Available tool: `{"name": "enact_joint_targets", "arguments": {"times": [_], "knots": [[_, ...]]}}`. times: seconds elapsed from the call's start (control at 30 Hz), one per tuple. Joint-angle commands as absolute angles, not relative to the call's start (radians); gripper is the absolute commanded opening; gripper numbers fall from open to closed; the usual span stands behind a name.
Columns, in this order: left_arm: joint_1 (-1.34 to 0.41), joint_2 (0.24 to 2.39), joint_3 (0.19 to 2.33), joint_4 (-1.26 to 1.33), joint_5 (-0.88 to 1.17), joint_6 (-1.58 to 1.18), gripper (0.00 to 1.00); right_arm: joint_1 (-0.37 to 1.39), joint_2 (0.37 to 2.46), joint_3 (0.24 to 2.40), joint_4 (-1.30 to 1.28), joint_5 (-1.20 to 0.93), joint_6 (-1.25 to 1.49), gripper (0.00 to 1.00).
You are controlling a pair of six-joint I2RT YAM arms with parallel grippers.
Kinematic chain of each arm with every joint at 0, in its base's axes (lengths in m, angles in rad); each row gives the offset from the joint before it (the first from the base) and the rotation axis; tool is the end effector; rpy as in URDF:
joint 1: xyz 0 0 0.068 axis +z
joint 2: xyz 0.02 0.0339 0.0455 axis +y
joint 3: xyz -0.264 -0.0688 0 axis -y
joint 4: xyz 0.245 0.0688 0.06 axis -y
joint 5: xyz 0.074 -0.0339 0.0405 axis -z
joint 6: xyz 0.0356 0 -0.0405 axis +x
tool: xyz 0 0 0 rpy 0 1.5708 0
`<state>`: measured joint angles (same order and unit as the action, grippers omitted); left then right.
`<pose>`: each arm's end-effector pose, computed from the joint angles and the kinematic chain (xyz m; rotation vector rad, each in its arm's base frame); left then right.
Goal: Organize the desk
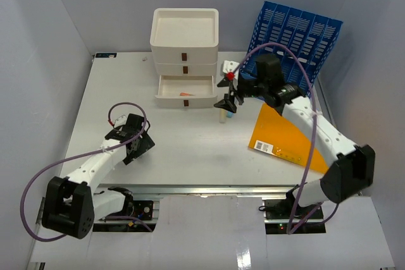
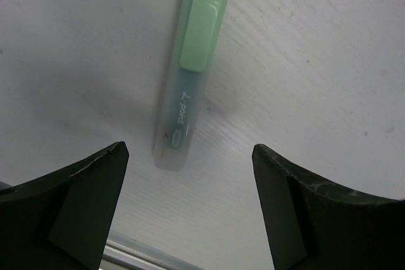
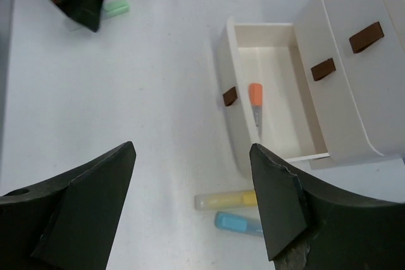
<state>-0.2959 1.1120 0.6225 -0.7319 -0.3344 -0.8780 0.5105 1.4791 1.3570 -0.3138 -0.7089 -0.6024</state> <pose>0.1798 -0.0426 0.1868 -0.8413 2.5317 0.1141 0.2835 0.1853 0.3634 -1.3830 1.3756 0.6463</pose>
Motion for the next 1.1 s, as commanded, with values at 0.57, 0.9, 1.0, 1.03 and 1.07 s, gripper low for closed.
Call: {"name": "enact_joint_targets", "arguments": {"times": [0.57, 0.9, 1.0, 1.03, 1.07], "knots": [[-0.152, 1.377, 0.666, -0.551, -0.172, -0.656, 0.32, 0.118, 1.138, 0.938, -0.24, -1.223, -0.572, 0.78], [-0.166, 1.257, 0.721, -0.471, 0.155, -0.693, 0.06, 0.081, 1.104, 0.907, -0.222, -1.243, -0.566, 0.78], [-0.197, 1.211, 0.763, -0.36, 0.287, -0.851, 0.06, 0.078, 1.114, 0.907, -0.222, -1.239, -0.566, 0.78], [-0.214, 1.213, 0.785, -0.308, 0.321, -0.919, 0.06, 0.077, 1.115, 0.907, -0.222, -1.235, -0.566, 0.78], [-0.224, 1.23, 0.801, -0.272, 0.334, -0.958, 0.06, 0.073, 1.118, 0.905, -0.221, -1.234, -0.565, 0.78]]}}
